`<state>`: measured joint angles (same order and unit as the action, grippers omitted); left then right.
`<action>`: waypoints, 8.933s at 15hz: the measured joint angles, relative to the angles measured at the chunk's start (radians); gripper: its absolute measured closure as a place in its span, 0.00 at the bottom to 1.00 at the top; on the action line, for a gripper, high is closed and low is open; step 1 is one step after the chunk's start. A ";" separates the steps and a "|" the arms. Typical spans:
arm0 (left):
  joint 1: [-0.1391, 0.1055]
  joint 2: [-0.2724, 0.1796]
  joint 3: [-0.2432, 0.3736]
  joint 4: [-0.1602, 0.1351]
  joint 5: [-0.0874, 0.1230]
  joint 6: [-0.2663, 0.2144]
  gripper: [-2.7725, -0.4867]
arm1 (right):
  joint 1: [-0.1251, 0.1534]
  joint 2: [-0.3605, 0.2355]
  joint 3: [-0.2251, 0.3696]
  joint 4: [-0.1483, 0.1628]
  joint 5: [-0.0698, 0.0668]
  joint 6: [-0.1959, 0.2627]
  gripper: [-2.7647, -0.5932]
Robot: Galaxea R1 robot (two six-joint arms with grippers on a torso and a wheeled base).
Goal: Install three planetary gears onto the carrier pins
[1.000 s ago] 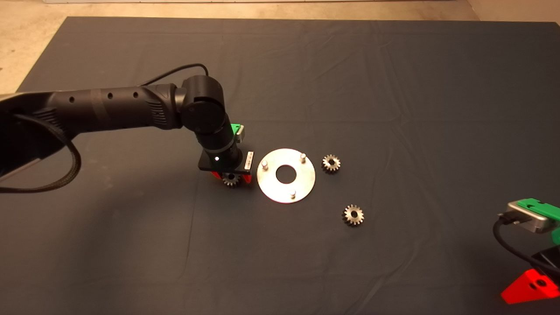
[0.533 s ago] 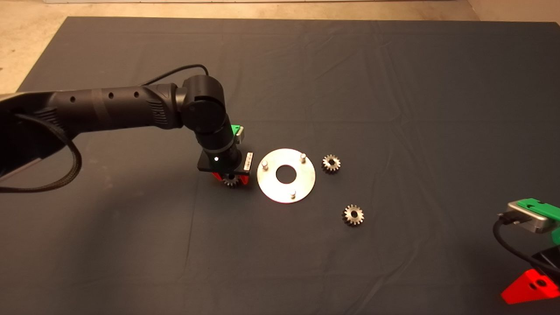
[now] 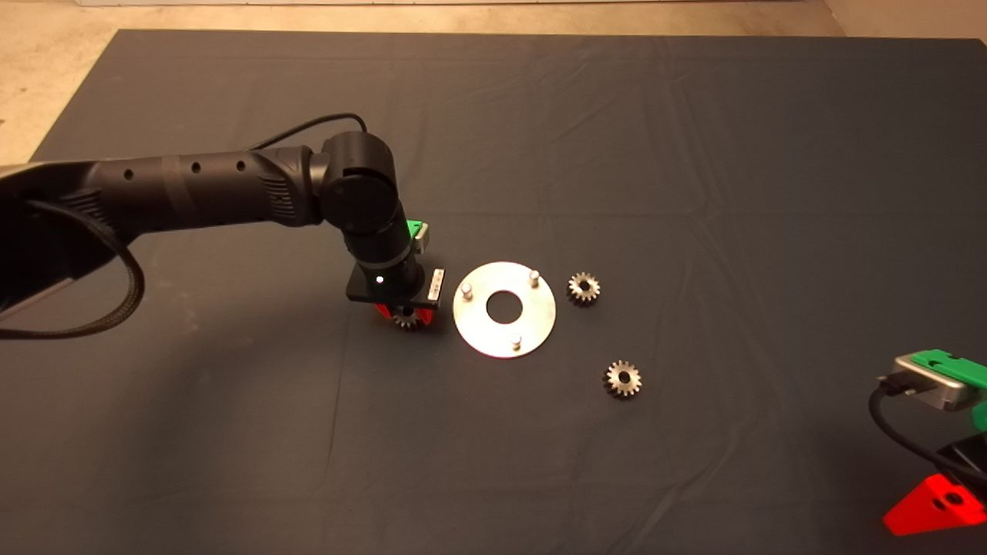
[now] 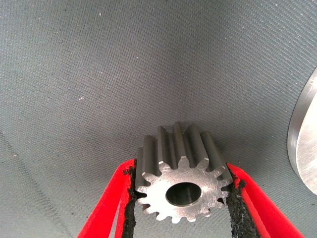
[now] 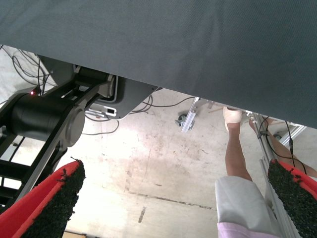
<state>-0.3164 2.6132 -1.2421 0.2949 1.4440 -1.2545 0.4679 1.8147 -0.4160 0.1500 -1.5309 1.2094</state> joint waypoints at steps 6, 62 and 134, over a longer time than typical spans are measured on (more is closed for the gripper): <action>0.000 0.003 -0.007 -0.004 0.002 0.012 0.79 | 0.000 0.000 0.000 0.000 0.000 0.000 0.01; -0.116 0.224 -0.170 -0.125 0.076 0.008 0.83 | -0.005 0.000 0.000 0.000 0.000 0.000 0.01; -0.098 0.238 -0.179 -0.129 0.063 0.007 0.83 | -0.005 0.000 0.000 0.000 0.000 0.000 0.01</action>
<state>-0.4145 2.8509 -1.4206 0.1664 1.5072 -1.2472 0.4628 1.8147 -0.4160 0.1500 -1.5309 1.2098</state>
